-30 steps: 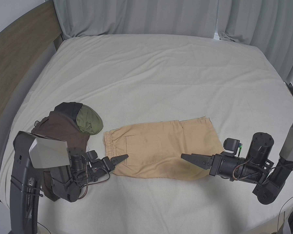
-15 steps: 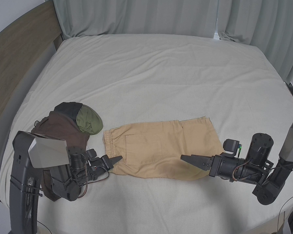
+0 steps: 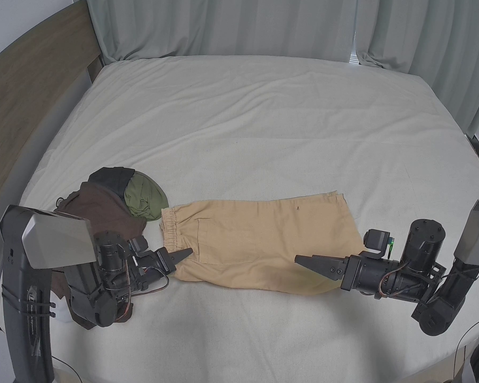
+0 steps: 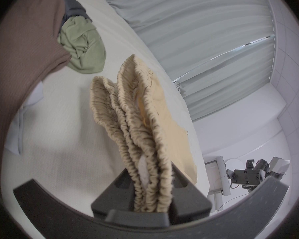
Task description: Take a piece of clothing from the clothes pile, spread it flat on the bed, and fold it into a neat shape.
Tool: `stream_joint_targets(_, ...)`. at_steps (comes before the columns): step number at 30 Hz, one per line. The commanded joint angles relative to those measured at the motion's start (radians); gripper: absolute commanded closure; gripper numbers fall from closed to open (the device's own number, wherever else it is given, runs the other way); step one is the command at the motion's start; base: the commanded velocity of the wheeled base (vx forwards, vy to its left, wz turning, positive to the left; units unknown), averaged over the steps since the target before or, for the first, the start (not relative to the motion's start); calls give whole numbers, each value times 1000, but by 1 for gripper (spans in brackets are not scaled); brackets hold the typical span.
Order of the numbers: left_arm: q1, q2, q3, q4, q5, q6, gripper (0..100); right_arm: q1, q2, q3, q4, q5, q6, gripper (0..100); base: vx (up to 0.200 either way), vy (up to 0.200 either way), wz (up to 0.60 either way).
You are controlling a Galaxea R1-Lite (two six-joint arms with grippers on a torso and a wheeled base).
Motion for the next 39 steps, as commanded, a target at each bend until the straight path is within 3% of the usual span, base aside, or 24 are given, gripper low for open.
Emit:
stream_joint_targets(1, 7, -26, 12, -2, 1, 34, 100, 0, 4, 1, 0, 0, 1, 0, 0, 0, 0)
stream_joint_targets(21, 41, -44, 48, -1, 3, 206, 100, 2, 24, 1, 0, -1, 2, 0, 0, 0, 0)
stream_joint_targets(39, 89, -176, 146, -1, -5, 210, 100, -1, 24, -1, 0, -1, 2, 0, 0, 0, 0)
